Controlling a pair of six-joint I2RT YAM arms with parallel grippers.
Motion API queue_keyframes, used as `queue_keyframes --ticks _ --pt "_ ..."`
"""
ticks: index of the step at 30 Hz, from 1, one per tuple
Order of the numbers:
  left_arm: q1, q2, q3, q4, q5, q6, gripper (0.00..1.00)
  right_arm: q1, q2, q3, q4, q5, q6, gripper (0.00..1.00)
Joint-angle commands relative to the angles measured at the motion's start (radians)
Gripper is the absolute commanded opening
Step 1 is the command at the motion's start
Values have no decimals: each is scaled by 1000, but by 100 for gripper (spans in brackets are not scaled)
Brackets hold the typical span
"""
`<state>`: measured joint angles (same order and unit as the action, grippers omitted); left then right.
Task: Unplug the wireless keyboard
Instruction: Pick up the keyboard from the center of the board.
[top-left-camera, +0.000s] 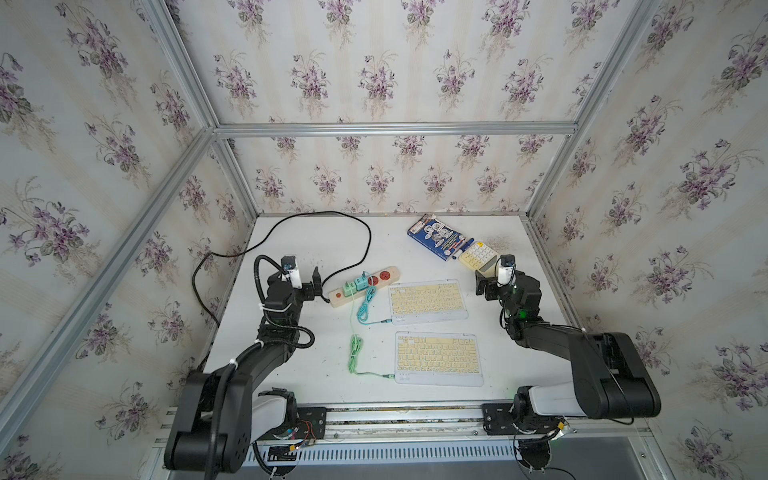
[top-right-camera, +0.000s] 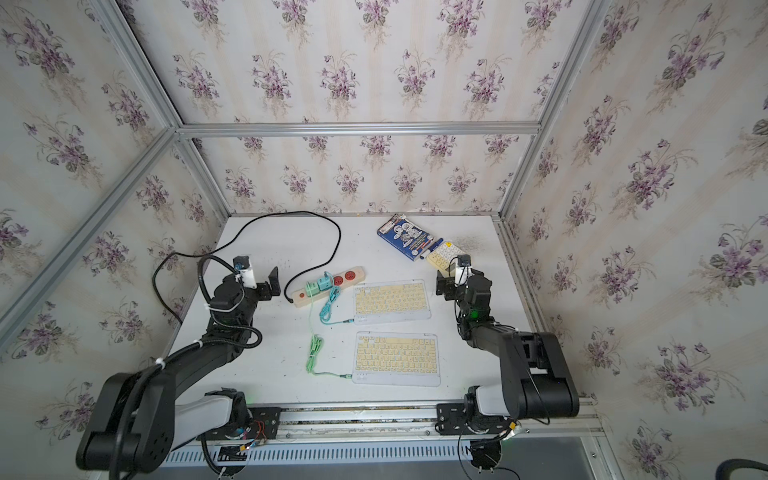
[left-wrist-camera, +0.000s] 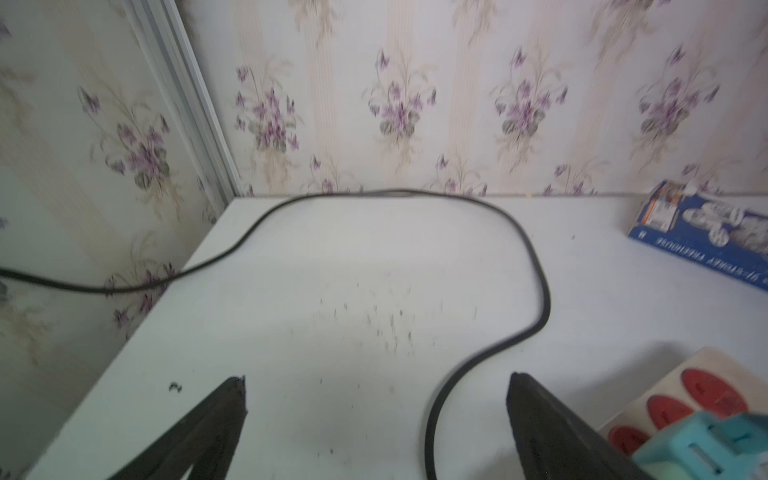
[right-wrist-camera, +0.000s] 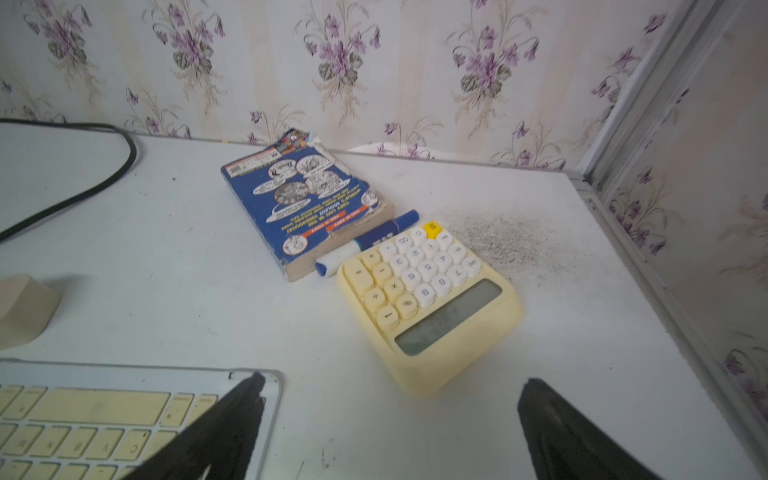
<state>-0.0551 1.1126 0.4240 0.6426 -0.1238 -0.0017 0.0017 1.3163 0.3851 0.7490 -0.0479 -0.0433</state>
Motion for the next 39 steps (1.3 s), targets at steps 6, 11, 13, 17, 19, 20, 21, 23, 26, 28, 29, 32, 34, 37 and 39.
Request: queue_keyframes --ticks 6,11,13,17,19,20,21,23,26,28,29,32,34,37,39 --pt "1 -199 88 -289 314 -185 100 -5 -577 15 -590 257 513 100" --pt "17 -252 167 -439 345 -521 100 -5 -696 50 -690 -152 631 100" --pt "26 -244 218 -451 534 -498 100 6 -673 94 -767 -253 665 100" --pt "12 -341 296 -490 569 -522 100 235 -631 159 -942 -165 626 100" --pt "-35 -409 333 -501 510 -511 100 458 -596 189 -1002 -4 590 99" --pt "-74 -433 359 -509 489 -469 100 591 -566 210 -1047 84 588 98" --pt "-122 -445 391 -524 472 -410 100 695 -537 230 -1085 141 588 97" --pt "-213 -440 462 -602 428 -295 99 826 -496 239 -1131 234 622 93" --pt "-322 -437 516 -695 424 -146 99 891 -477 181 -1105 187 675 79" --pt "-368 -456 493 -709 491 -29 99 902 -485 140 -1113 156 693 79" --pt "-385 -469 481 -733 573 48 98 912 -495 122 -1131 157 702 79" --pt "-414 -514 443 -862 735 273 93 979 -517 76 -1155 176 707 80" --pt "-428 -527 435 -991 753 390 93 1032 -500 59 -1165 187 707 80" --pt "-484 -531 381 -1070 633 474 91 1074 -474 28 -1154 184 738 80" --pt "-574 -516 331 -1073 540 531 88 1099 -490 4 -1133 185 757 80"
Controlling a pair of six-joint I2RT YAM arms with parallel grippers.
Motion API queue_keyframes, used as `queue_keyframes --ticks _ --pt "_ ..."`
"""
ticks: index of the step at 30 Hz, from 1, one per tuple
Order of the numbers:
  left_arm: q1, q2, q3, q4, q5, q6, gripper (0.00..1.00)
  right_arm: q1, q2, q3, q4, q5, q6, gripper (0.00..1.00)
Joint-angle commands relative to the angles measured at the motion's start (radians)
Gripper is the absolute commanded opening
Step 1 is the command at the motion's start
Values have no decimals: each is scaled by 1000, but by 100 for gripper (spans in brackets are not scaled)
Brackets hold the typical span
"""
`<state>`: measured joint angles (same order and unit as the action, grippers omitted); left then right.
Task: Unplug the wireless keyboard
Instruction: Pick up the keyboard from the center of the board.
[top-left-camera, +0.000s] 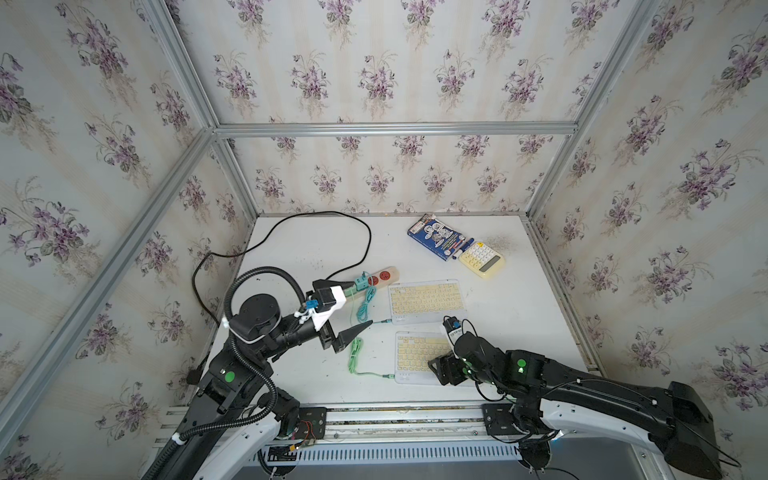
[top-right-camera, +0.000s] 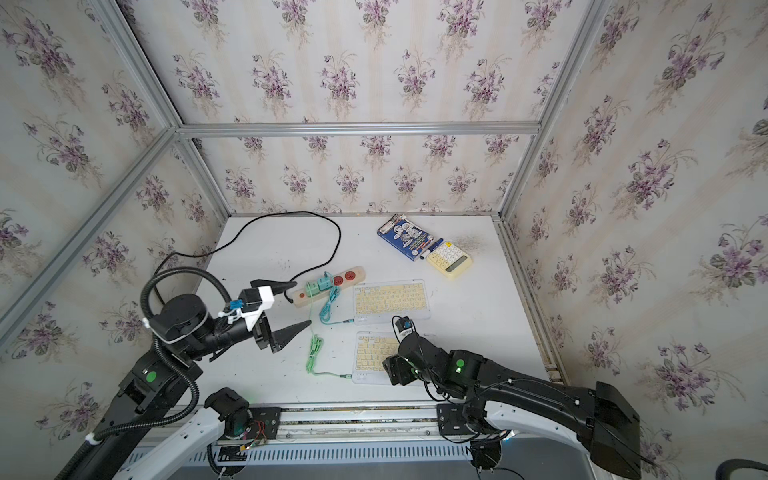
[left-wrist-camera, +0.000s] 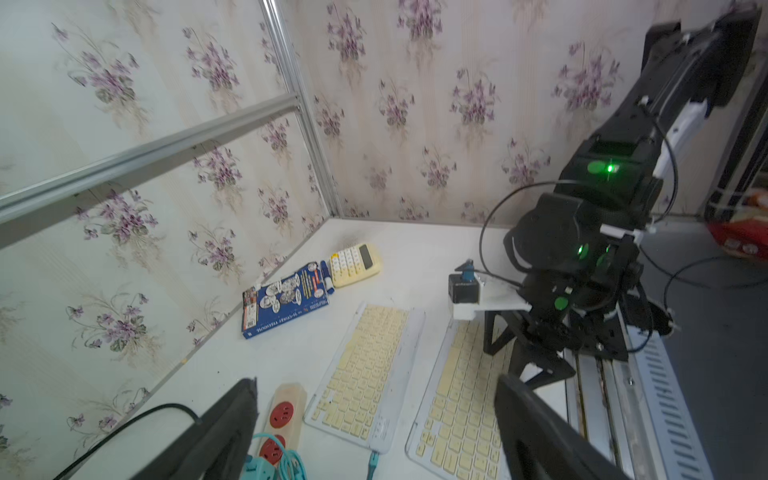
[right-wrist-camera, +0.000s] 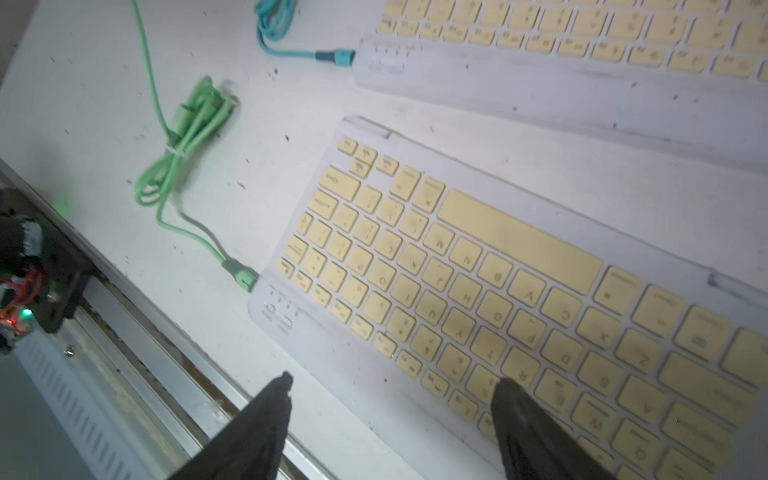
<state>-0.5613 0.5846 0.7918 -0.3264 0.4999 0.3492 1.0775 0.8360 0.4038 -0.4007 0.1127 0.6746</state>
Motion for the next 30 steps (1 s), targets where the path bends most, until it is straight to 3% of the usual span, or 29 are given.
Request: queue_keyframes --ticks 1,6,16,19,24,30 --pt "-112 28 -54 -109 -130 205 88 37 -23 -24 18 33 46 80" --pt "-279 197 -30 -206 -336 252 84 51 -86 -54 18 72 71 81" --pt "-509 512 -37 -265 -476 236 82 50 -108 -53 -7 143 79 81" --pt "-517 557 -26 -274 -510 217 81 51 -122 -58 -6 152 84 81" --pt "-511 554 -62 -265 -513 203 65 50 -157 -66 -22 171 89 81" --pt "-512 712 -24 -297 -580 173 64 51 -192 -72 -41 165 97 81"
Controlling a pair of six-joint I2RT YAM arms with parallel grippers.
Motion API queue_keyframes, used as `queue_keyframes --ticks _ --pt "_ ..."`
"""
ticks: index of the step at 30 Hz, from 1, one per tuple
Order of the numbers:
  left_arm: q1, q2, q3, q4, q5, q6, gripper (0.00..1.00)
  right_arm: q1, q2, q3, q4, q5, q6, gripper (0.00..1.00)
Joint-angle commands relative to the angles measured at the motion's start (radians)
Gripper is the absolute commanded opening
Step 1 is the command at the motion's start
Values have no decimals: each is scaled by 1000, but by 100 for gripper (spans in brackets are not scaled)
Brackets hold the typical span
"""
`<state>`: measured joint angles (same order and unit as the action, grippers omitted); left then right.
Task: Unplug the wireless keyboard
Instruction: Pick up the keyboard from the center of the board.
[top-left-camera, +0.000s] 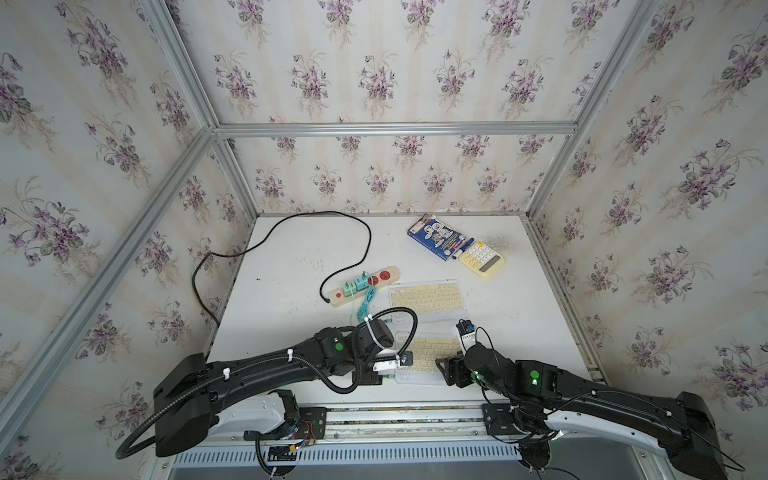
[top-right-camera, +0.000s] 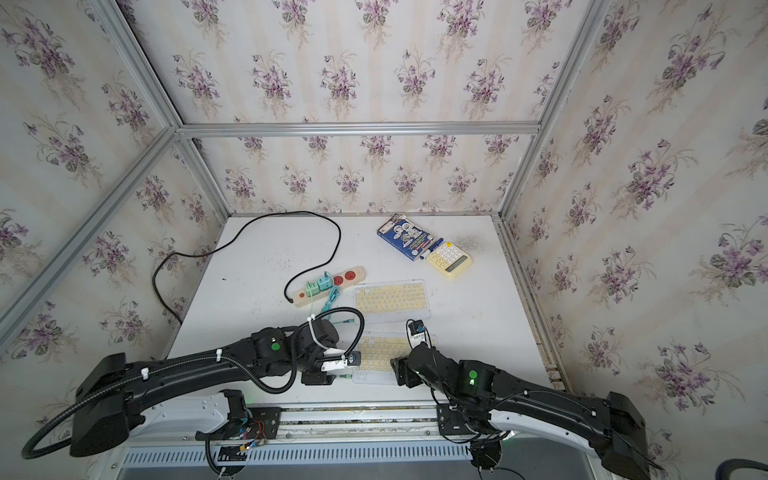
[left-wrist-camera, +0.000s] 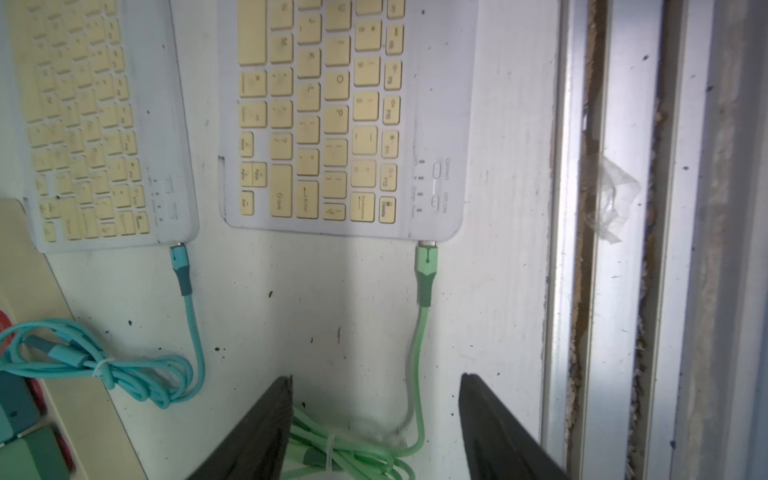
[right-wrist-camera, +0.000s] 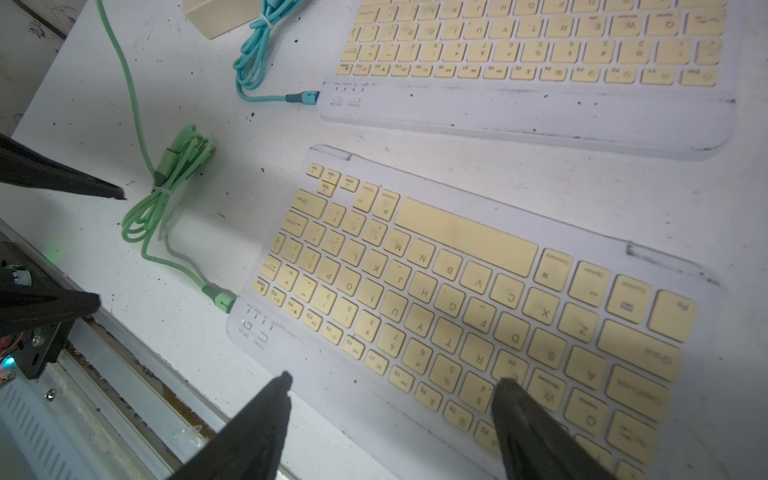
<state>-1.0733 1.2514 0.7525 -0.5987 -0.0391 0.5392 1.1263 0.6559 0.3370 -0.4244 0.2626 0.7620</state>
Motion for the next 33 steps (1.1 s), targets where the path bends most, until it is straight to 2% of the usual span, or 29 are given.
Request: queue_keyframes --ticks 1,7,14,20,23,29,33 --pt "1 61 19 -28 -37 -18 63 2 -18 -9 -20 14 11 81" --pt "2 100 10 -35 -36 -24 56 1 -45 -28 -22 9 20 81" --pt "0 175 20 -46 2 -31 56 1 -47 -30 -13 18 23 82" --pt "0 173 7 -47 44 -26 56 1 -44 -24 -8 19 20 83" --pt "0 212 14 -48 33 -27 49 1 -41 -21 -1 20 20 83" --pt "0 348 71 -89 20 -44 44 2 -42 -21 7 13 23 83" --pt "0 343 77 -93 15 -41 29 3 -47 -24 4 21 43 83"
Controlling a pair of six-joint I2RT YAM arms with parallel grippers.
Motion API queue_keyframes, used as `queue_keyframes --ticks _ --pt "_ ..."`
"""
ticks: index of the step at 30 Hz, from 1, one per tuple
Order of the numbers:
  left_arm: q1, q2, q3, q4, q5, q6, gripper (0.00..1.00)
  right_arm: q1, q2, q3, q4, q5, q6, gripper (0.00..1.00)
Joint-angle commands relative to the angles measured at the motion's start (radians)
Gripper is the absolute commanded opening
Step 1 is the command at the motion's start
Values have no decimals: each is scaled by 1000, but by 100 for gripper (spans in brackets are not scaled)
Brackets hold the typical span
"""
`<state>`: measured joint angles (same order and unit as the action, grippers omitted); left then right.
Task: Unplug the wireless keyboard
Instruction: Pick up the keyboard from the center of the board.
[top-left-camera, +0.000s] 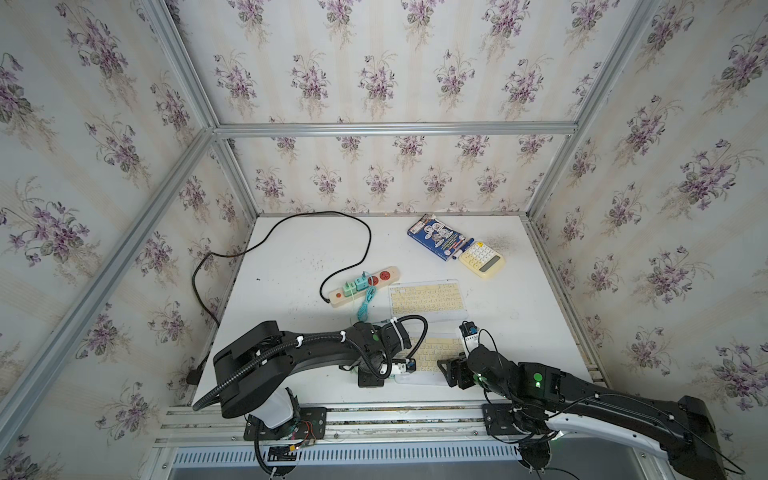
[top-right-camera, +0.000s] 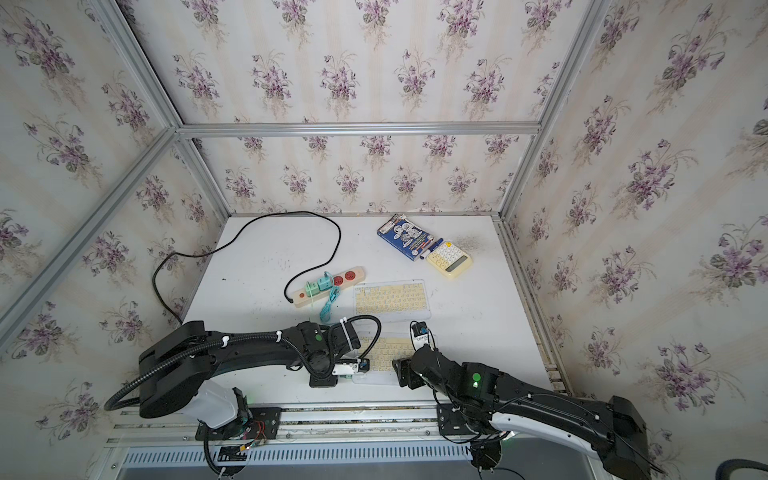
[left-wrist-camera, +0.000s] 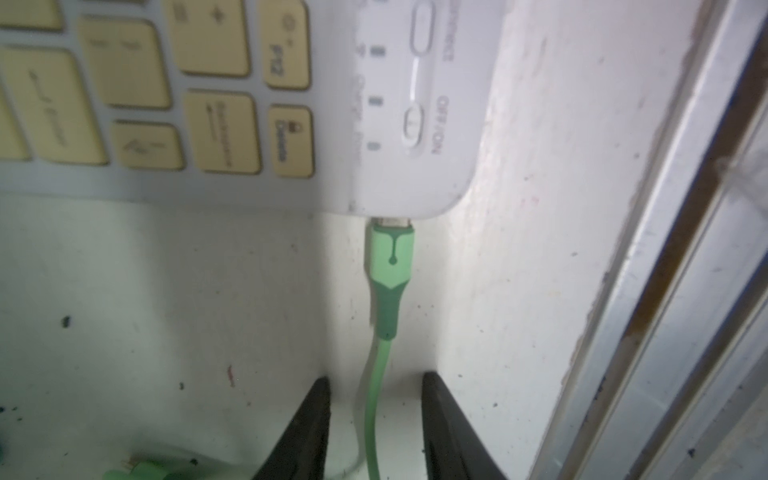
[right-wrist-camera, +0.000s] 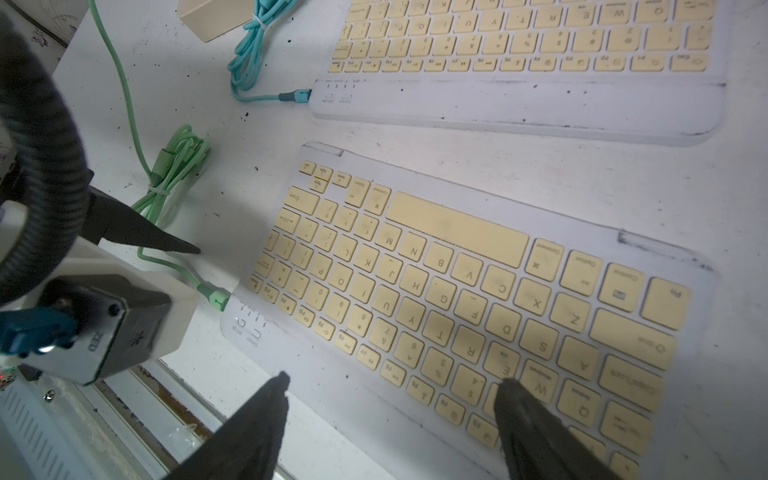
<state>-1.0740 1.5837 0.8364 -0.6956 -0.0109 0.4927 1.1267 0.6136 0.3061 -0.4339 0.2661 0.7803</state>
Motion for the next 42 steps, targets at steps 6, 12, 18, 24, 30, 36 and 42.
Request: queue_keyframes --ticks 6,12,18,24,30,36,42 --pt "2 23 12 3 1 12 3 1 -77 -1 -49 70 193 85" --pt "9 -15 30 -4 49 21 0 1 -215 -13 -126 49 380 87" --pt "35 -130 54 -4 93 31 0 1 -284 -70 -52 -8 612 90" --pt "47 -212 72 -3 110 42 0 1 -159 -46 135 -102 686 91" --pt "52 -231 88 -4 121 44 0 54 -28 -44 314 -128 812 91" --pt "59 -246 93 -3 128 44 0 307 60 -69 463 152 951 92" --pt "60 -241 93 -4 137 43 0 350 255 -132 700 229 1038 90"
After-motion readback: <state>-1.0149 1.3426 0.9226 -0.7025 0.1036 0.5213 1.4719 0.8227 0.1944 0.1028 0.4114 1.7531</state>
